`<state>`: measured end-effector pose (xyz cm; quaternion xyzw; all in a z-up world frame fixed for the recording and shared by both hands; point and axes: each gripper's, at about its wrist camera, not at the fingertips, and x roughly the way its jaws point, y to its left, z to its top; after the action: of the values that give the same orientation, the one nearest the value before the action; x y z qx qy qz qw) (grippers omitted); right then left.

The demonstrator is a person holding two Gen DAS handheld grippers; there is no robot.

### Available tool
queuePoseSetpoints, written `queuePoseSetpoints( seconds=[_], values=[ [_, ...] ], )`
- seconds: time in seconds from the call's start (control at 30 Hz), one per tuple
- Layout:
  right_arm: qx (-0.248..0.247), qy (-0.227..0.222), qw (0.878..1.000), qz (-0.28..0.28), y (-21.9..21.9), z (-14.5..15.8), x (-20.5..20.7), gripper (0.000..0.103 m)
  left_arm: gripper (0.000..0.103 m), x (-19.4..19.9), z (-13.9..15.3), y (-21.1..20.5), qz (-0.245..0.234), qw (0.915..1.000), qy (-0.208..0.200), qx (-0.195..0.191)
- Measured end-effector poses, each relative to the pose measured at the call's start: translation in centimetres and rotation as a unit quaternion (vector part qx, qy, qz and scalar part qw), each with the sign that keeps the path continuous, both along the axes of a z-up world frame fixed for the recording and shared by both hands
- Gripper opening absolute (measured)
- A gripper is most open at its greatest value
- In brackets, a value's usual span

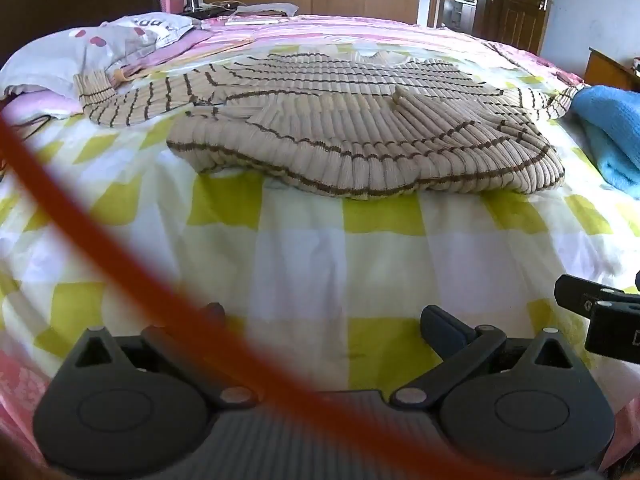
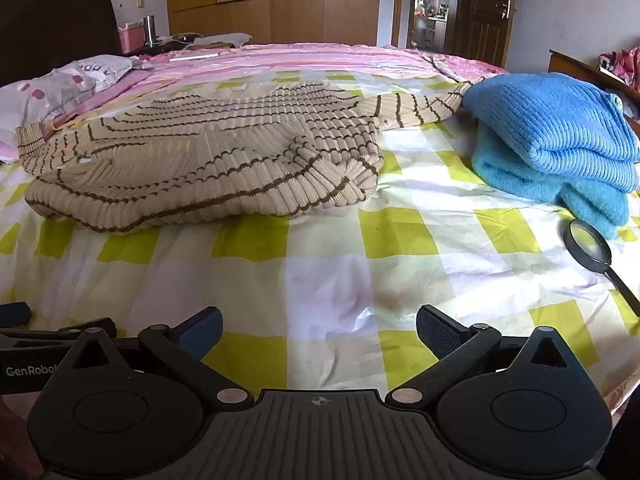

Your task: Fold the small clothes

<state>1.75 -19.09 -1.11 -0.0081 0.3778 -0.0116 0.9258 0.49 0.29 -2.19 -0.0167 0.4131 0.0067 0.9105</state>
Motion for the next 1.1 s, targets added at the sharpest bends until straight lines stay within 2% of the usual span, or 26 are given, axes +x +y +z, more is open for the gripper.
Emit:
queuePoseSetpoints(
  seconds=[0.67, 0.87, 1.1],
  values=[
    [0.025, -0.008, 1.0, 0.006, -0.6, 0.7, -0.4, 0.103, 0.103, -0.3, -0.1, 0.5, 0.0, 0.9998, -0.016, -0.014],
    [0.031, -0.01, 0.999, 0.008, -0.8, 0.7, -0.4, 0.103, 0.103, -0.8, 0.6, 0.3, 0.005, 0.999, -0.044, -0.002],
    [0.039, -0.01, 0.999, 0.017, -0.8, 0.8, -0.4, 0.102, 0.103, -1.1, 1.3, 0.4, -0.004, 0.9977, -0.066, -0.013]
  ],
)
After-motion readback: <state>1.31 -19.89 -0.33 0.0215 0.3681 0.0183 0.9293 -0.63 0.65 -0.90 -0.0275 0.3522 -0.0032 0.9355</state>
